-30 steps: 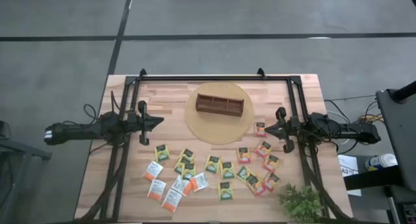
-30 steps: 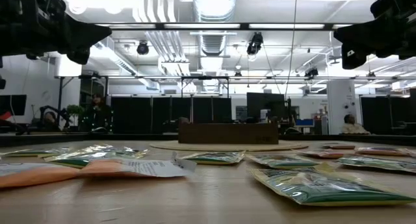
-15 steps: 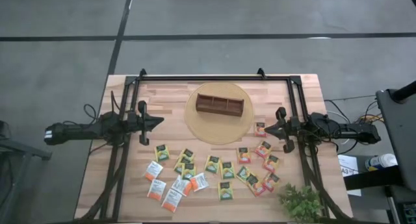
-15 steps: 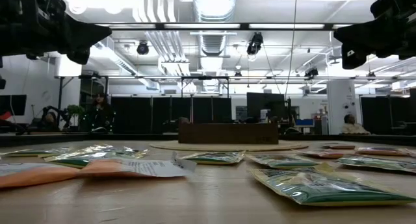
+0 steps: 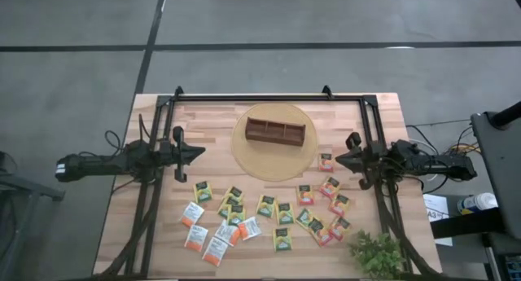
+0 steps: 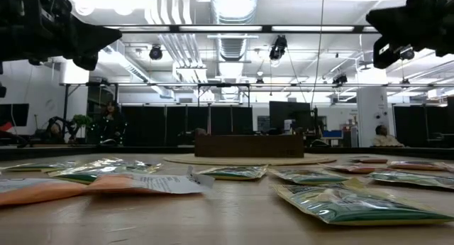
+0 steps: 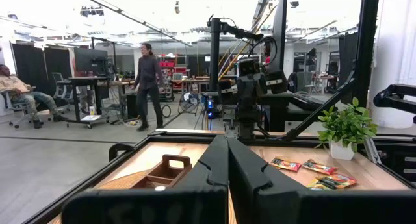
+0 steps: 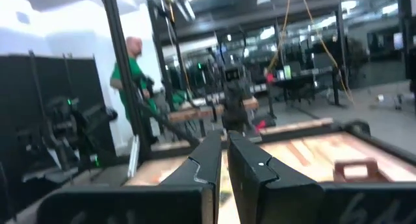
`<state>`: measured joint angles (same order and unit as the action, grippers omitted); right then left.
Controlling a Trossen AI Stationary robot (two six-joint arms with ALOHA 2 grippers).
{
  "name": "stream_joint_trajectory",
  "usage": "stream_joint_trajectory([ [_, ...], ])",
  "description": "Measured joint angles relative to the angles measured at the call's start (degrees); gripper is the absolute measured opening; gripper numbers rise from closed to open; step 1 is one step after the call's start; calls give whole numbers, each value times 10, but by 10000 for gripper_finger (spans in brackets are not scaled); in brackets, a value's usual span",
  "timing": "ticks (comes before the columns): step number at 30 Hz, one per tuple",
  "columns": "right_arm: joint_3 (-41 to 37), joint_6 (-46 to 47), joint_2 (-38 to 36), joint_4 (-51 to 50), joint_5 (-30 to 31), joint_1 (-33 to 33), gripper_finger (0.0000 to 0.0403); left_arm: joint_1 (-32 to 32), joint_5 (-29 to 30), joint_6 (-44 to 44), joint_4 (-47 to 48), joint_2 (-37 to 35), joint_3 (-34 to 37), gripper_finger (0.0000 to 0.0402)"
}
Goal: Pick & Place Tea
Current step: Put the orange tea bag into the right section of wooden organizer
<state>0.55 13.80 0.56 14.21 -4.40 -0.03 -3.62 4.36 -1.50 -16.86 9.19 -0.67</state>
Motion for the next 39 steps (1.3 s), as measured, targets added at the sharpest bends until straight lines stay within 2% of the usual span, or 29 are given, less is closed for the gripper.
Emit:
stream_joint_trajectory([
  [4,0,2,0,54,18,0,27,0,0,0,0,0,0,0],
  [13,0,3,0,176,172,0,27,0,0,0,0,0,0,0],
  [17,0,46,0,210,223,0,27,0,0,0,0,0,0,0],
  [26,28,91,0,261,226,0,27,0,0,0,0,0,0,0],
  [33,138,19,7,200,226,0,27,0,0,0,0,0,0,0],
  [39,254,-32,58,124,226,0,27,0,0,0,0,0,0,0],
])
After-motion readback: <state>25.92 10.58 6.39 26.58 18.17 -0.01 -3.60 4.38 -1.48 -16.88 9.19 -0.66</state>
